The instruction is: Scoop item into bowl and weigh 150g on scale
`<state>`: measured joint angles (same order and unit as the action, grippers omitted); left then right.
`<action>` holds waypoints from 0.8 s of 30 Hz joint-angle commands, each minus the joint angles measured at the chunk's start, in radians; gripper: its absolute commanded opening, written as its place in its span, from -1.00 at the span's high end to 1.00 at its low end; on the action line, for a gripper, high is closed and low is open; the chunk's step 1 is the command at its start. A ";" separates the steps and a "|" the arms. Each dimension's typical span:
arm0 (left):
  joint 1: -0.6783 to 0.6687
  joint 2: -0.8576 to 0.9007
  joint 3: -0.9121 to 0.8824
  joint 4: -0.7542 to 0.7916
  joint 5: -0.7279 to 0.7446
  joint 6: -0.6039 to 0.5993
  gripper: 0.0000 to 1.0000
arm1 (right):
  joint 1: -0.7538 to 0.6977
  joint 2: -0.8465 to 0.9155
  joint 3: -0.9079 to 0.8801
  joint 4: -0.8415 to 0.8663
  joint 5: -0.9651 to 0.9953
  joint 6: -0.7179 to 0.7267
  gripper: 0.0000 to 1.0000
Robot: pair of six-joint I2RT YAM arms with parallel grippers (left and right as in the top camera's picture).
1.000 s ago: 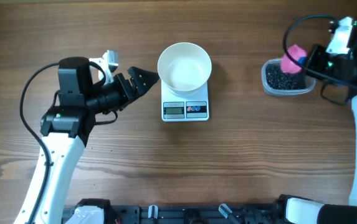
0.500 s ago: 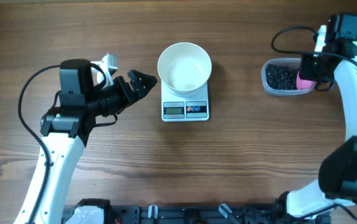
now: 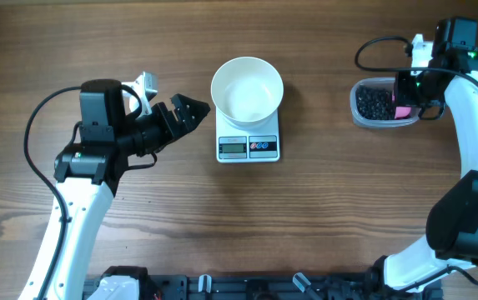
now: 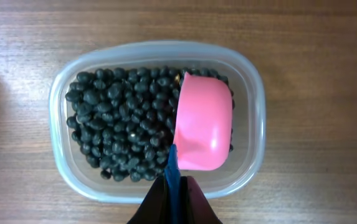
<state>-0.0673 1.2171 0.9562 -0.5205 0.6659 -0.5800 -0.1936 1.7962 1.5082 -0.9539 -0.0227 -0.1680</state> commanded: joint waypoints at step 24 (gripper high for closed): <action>-0.003 -0.010 0.007 -0.008 -0.013 0.027 -1.00 | -0.097 0.063 -0.037 -0.018 -0.323 0.005 0.91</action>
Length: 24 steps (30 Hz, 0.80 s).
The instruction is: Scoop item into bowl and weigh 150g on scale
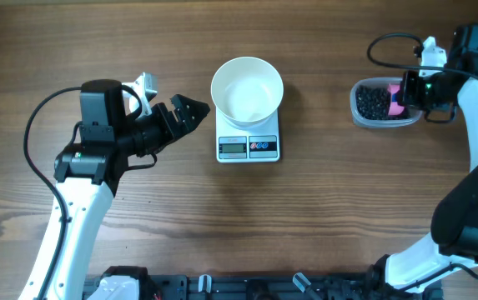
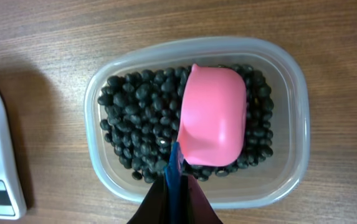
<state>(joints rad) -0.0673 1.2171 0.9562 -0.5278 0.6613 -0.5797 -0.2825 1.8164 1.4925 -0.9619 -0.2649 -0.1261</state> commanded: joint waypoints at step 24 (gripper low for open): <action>-0.003 -0.010 0.007 -0.001 -0.051 0.027 -1.00 | -0.009 0.043 -0.022 0.044 -0.009 -0.002 0.91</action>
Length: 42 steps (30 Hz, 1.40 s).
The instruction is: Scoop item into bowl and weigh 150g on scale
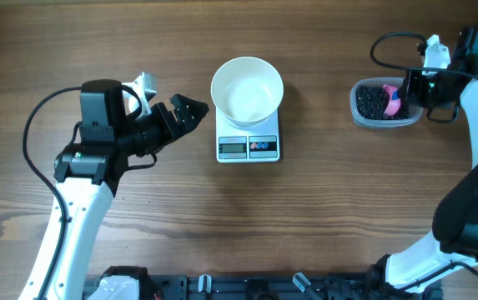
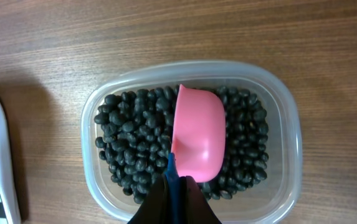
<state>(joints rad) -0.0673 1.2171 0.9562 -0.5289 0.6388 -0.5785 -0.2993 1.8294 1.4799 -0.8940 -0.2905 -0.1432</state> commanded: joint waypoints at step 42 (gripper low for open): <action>-0.003 -0.010 0.007 0.009 -0.091 0.051 -1.00 | -0.048 0.030 -0.010 0.357 0.088 0.237 -0.99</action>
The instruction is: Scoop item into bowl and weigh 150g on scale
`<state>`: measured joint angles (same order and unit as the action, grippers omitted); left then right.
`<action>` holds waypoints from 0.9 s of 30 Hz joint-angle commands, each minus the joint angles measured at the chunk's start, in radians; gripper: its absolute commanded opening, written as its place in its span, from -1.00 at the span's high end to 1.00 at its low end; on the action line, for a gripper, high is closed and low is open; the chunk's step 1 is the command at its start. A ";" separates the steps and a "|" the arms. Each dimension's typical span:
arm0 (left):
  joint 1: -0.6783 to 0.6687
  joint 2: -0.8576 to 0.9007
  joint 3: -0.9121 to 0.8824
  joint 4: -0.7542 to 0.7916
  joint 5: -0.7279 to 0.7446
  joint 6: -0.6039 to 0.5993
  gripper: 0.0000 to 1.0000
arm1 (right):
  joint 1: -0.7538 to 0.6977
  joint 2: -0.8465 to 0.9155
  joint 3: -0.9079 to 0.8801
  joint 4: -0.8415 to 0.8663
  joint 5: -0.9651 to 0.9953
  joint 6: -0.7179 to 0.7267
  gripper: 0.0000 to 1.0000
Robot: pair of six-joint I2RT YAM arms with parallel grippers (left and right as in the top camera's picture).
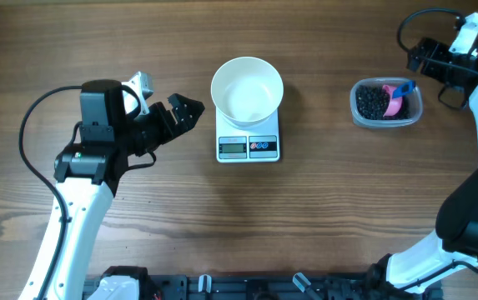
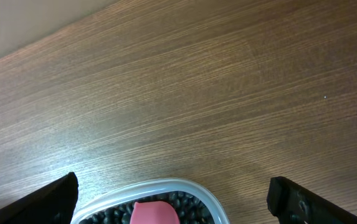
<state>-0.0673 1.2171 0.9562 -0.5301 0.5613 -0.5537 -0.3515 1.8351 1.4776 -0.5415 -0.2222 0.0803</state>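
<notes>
A white bowl (image 1: 247, 87) stands empty on the small white scale (image 1: 249, 147) at mid-table. To the right, a clear tub (image 1: 386, 102) holds black beans (image 1: 370, 102). A pink scoop (image 1: 394, 98) with a blue handle lies on them, and nothing grips it. My right gripper (image 1: 429, 60) hovers beyond the tub's far right corner. In the right wrist view this gripper (image 2: 175, 194) is wide open, and only the tub's far rim (image 2: 147, 186), some beans (image 2: 190, 202) and the scoop's tip (image 2: 155, 213) show at the bottom. My left gripper (image 1: 187, 112) hangs open left of the bowl, holding nothing.
Bare wooden table (image 1: 322, 217) surrounds the scale and the tub. Black cables loop behind each arm. The table's far edge shows at the top left of the right wrist view.
My right gripper was shut on the scoop's blue handle over the beans. Now it is open and farther back and right, and the scoop lies in the tub. The left gripper sits slightly farther left.
First my right gripper held the pink scoop by its handle, upside down on the beans at the tub's right side. It still held the scoop over the beans at the two later moments, each time in a slightly different spot. Now the scoop is released in the tub and the bowl is empty.
</notes>
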 commanded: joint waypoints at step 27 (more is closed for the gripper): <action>-0.249 -0.010 0.048 -0.042 0.073 0.244 -0.95 | 0.004 0.024 -0.007 0.004 0.019 0.013 -0.99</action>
<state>-0.2428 1.2171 0.9569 -0.5621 0.6205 -0.3985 -0.3515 1.8351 1.4776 -0.5407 -0.2157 0.0830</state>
